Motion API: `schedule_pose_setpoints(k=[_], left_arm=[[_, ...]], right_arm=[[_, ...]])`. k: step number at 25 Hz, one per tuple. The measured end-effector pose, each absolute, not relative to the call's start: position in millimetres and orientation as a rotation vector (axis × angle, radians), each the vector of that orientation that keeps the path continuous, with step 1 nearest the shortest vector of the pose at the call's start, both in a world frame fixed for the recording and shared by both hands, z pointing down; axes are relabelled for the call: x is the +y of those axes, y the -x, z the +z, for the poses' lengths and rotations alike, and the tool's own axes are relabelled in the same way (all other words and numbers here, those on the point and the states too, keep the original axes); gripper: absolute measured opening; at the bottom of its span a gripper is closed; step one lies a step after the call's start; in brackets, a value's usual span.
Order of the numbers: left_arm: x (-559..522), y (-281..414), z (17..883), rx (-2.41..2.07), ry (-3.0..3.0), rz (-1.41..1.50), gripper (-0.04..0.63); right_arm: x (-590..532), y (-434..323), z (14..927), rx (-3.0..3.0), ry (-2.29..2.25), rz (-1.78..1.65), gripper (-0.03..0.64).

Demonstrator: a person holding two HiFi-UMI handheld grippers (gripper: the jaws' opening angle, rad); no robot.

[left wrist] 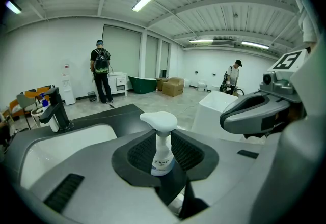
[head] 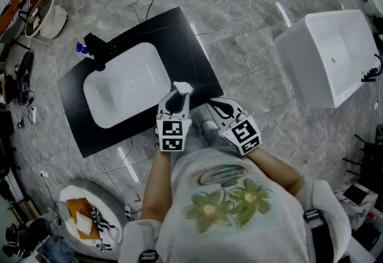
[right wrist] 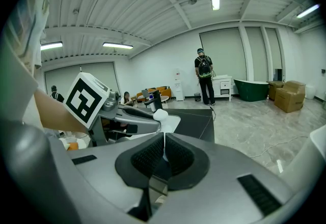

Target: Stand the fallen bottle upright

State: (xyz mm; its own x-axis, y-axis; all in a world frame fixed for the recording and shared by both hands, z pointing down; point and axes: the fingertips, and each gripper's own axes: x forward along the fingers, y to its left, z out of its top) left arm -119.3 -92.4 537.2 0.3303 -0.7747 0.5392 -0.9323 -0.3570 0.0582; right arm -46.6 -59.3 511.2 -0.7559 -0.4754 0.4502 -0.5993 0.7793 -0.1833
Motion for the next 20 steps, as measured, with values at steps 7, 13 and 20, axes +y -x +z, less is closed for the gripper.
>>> schedule_pose_setpoints(k=[7, 13, 20], left_arm=[[-85.8, 119.7, 533.2, -1.545, -2.228, 0.59, 0.083], [-73.5, 120.0, 527.1, -1.574, -2.218, 0.567, 0.061], [-59.0, 118.7, 521.6, -1.626, -2.197, 0.536, 0.035]], right_arm=[[-51.6, 42.9, 509.0, -2.589, -0.821, 0.445, 0.043], [-41.5, 40.1, 504.5, -2.597, -0.815, 0.434, 0.043], [-29.3, 36.3, 503.0, -2.617, -0.786, 0.427, 0.043]])
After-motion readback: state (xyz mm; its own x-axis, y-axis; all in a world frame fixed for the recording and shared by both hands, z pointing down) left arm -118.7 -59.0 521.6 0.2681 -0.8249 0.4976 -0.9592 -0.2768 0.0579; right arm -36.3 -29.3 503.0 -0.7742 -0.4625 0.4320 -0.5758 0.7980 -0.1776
